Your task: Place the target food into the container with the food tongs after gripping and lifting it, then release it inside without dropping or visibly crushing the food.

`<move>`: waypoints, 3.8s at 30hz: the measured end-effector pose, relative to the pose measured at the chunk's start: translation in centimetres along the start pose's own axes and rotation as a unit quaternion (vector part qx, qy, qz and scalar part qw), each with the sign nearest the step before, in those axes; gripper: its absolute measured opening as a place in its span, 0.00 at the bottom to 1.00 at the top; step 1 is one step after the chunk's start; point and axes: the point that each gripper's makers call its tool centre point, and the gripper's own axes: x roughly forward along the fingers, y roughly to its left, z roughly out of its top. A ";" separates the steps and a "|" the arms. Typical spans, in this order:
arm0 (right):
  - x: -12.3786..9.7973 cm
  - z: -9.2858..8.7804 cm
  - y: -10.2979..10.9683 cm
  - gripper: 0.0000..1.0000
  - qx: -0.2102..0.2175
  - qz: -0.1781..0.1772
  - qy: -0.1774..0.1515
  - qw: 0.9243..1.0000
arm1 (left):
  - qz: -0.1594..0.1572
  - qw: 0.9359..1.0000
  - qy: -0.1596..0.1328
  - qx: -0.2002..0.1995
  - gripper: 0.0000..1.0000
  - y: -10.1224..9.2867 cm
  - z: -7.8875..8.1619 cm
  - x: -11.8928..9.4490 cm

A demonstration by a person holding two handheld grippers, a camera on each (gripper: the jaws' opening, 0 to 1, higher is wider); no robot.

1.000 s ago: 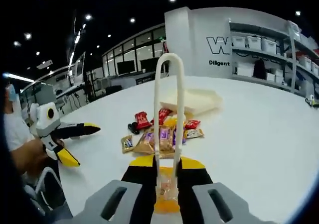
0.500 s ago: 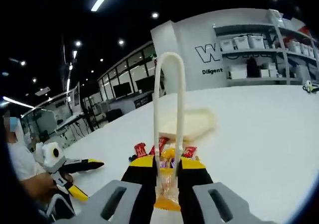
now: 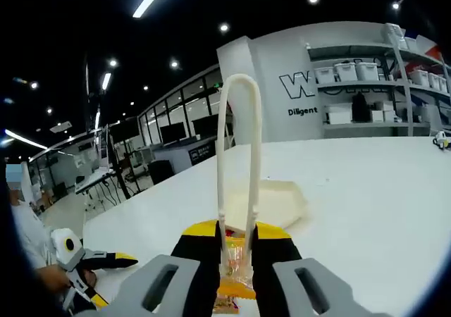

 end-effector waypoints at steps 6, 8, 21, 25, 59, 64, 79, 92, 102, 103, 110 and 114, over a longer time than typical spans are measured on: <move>1.9 1.0 -1.0 0.09 0.015 -0.005 0.004 1.000 | 0.010 1.000 -0.007 0.016 0.86 0.2 0.2 0.0; 2.7 1.3 -1.5 0.09 0.014 -0.009 0.006 1.000 | 0.017 1.000 -0.014 0.021 0.86 0.4 0.4 -0.1; 7.0 1.7 -2.7 0.10 0.023 -0.010 0.020 0.999 | 0.032 0.999 -0.023 0.021 0.91 1.1 0.7 -0.2; 8.2 1.3 -3.1 0.10 0.025 -0.009 0.028 0.999 | 0.034 0.999 -0.027 0.011 0.91 1.2 0.9 -0.3; 14.0 -3.3 -3.5 0.12 -0.031 -0.028 0.048 0.998 | 0.031 0.999 -0.014 0.025 0.90 0.7 0.4 -0.1; 13.4 -3.2 -3.5 0.13 -0.041 -0.030 0.043 0.998 | 0.031 0.999 -0.017 0.019 0.91 0.8 0.5 -0.1; 11.8 -2.7 -3.8 0.14 -0.059 -0.038 0.025 0.997 | 0.034 0.999 -0.013 0.017 0.90 0.9 0.3 -0.1; 14.2 -3.2 -3.8 0.14 -0.051 -0.040 0.016 0.998 | 0.036 0.999 -0.012 0.020 0.90 1.0 0.3 -0.1; 14.1 -2.7 -4.6 0.14 -0.048 -0.048 -0.002 0.998 | 0.037 0.999 -0.011 0.021 0.89 1.0 0.2 0.0; 13.9 -2.7 -4.8 0.14 -0.049 -0.049 -0.004 0.998 | 0.037 0.999 -0.011 0.022 0.89 1.0 0.2 0.0; 12.4 -2.5 -5.4 0.14 -0.041 -0.054 -0.020 0.997 | 0.038 0.999 -0.010 0.022 0.89 1.0 0.2 0.0; 11.6 -2.6 -5.3 0.15 -0.037 -0.052 -0.021 0.998 | 0.038 0.999 -0.010 0.023 0.89 1.0 0.2 0.0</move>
